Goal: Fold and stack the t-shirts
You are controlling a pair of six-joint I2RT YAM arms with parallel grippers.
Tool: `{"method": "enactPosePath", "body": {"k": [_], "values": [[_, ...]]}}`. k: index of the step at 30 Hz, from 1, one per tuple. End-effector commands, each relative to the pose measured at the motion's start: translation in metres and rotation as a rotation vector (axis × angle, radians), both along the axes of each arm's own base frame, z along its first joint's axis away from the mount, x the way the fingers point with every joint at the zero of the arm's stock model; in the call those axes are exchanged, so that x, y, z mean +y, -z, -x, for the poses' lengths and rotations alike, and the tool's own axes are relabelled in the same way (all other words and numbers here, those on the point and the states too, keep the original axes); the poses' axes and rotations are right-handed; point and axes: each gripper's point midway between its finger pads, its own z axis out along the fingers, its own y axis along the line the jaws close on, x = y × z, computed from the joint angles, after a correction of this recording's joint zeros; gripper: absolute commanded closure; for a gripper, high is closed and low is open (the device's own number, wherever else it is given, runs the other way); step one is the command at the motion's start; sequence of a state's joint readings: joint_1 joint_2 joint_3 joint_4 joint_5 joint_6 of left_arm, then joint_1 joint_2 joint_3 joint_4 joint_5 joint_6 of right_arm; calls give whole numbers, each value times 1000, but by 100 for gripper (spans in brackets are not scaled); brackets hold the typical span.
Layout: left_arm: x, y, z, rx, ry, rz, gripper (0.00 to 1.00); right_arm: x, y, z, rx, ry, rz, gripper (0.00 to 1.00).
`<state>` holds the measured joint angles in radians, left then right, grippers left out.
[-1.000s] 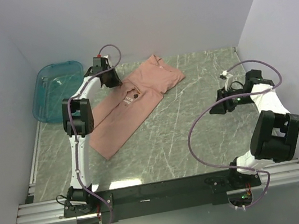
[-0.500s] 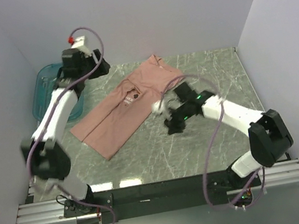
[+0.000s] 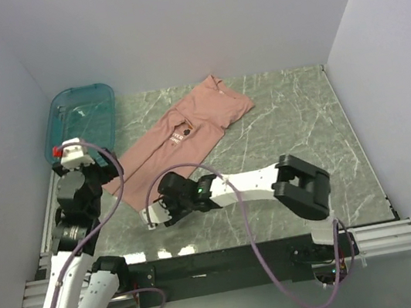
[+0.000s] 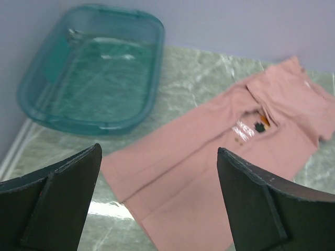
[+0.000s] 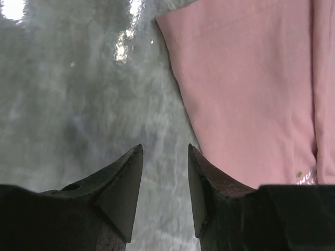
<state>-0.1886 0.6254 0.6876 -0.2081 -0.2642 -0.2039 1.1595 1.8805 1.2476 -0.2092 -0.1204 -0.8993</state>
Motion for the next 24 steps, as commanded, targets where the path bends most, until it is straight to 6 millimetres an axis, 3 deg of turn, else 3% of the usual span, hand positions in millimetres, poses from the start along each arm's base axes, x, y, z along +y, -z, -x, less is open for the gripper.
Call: {"method": "enactPosePath", "body": {"k": [1, 9, 20, 24], "values": [[23, -32, 8, -131, -117, -8, 3, 29, -19, -21, -108, 37, -64, 53], [34, -37, 16, -148, -178, 5, 4, 52, 5, -32, -107, 56, -39, 54], [34, -41, 20, -166, -174, 12, 5, 62, 39, -22, -50, 30, -1, 60], [34, -41, 20, -168, -175, 12, 5, 65, 49, -22, -38, 28, 17, 70]]}}
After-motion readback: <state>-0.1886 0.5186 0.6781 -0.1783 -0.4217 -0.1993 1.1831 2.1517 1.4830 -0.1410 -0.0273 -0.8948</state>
